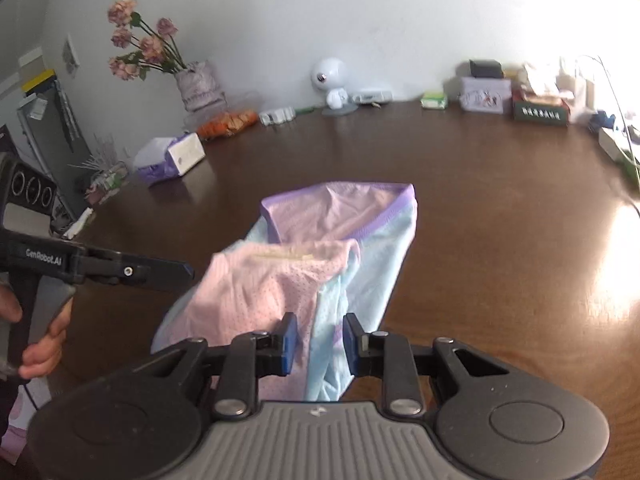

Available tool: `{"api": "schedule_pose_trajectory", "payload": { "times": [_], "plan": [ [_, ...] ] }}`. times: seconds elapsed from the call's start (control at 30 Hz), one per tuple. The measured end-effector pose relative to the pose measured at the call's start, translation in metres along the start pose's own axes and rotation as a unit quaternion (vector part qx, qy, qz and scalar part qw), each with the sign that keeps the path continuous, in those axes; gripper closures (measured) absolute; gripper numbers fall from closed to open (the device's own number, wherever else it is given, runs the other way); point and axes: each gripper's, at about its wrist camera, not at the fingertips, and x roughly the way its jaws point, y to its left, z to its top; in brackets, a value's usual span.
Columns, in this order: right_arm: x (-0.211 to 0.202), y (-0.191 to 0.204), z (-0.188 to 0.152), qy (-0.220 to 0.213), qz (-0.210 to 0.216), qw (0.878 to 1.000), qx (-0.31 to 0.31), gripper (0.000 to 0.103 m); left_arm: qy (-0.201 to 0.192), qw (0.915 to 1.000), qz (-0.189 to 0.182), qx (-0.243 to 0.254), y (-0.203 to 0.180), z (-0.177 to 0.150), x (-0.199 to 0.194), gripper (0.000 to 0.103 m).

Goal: Fold clothes
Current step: 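Grasp the pink end of the strip with the right gripper and lift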

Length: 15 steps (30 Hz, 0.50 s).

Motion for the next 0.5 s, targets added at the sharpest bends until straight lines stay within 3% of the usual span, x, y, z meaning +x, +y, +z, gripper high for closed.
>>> {"api": "schedule_pose_trajectory", "payload": {
  "times": [0.2,0.33,0.4,0.43,0.47,0.5],
  "plan": [
    [-0.012,-0.003,-0.01,-0.015,0.035,0.999,0.021,0.078,-0.005,0.9995,-0.027,-0.014,-0.006,-0.007,-0.001,0.032],
    [-0.005,-0.007,-0.015,-0.012,0.042,0.998,0.038,0.078,0.011,0.9993,-0.016,-0.031,-0.003,-0.009,0.012,0.035],
    [-0.002,-0.01,-0.016,-0.011,0.05,0.997,0.051,0.077,0.012,0.9986,-0.037,-0.038,-0.002,-0.009,0.012,0.055],
    [-0.001,-0.011,-0.016,-0.009,0.052,0.997,0.054,0.077,0.015,0.998,-0.046,-0.041,-0.002,-0.009,0.012,0.08],
    [0.001,-0.011,-0.016,-0.008,0.054,0.997,0.057,0.08,0.017,0.9972,-0.057,-0.046,-0.002,-0.008,0.012,0.09],
    [0.002,-0.011,-0.016,-0.006,0.057,0.997,0.06,0.097,0.017,0.9962,-0.066,-0.054,-0.001,-0.008,0.011,0.091]
  ]
}}
